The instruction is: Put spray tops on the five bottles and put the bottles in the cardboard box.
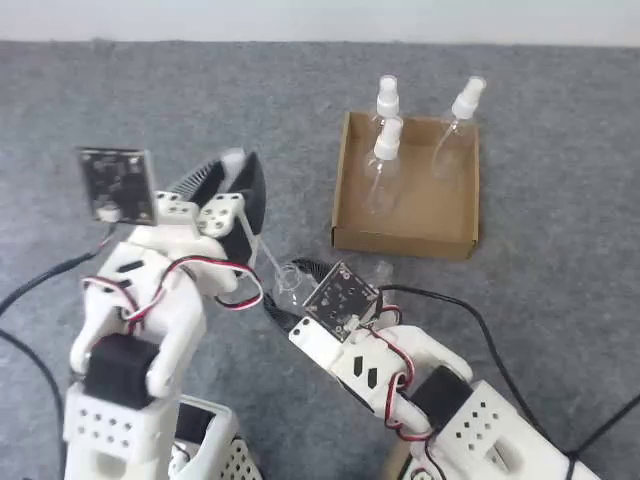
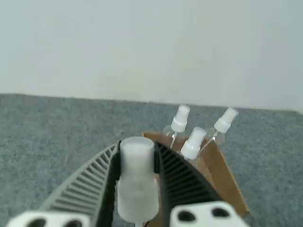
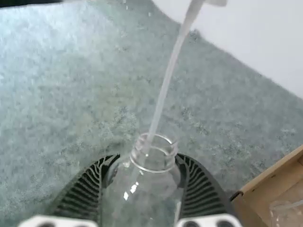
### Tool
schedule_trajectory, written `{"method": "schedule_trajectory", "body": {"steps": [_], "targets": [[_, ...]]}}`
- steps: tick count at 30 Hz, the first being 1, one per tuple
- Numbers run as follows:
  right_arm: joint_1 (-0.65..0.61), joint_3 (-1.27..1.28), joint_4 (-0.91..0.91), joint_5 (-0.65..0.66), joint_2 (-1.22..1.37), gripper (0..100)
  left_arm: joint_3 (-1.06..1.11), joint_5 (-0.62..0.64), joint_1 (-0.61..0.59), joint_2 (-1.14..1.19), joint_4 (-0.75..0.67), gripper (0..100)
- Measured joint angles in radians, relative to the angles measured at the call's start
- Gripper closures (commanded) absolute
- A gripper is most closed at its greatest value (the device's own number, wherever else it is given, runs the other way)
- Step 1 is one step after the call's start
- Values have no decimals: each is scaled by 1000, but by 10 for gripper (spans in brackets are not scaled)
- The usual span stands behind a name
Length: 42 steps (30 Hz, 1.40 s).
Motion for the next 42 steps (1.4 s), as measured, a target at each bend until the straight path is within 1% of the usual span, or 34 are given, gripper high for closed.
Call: {"method": "schedule_trajectory", "body": {"steps": [3,8,11,15,19,21,26,28,30,33,38,39,42], "targets": [[8,6,-12,0,0,993,54,2,43,0,-2,989],[109,6,-57,0,0,993,81,2,133,-12,-18,988],[132,37,-98,0,0,993,83,2,172,-12,-21,988],[144,78,-172,0,0,993,91,2,192,2,-12,987],[146,91,-199,0,0,993,91,2,192,2,-12,985],[147,91,-203,0,0,993,91,-23,192,2,-12,953],[149,91,-206,0,0,993,91,-100,193,0,3,795],[157,89,-207,-2,-2,993,91,-115,187,2,31,770],[153,91,-209,-5,0,993,74,-155,192,-2,71,770],[163,89,-210,-5,-2,993,14,-192,135,-58,130,771],[163,89,-210,-5,0,993,-14,-201,-51,-190,138,772],[163,89,-210,-5,0,993,-12,-201,-77,-201,132,772],[163,89,-210,-5,0,993,61,-201,-101,-206,64,772]]}}
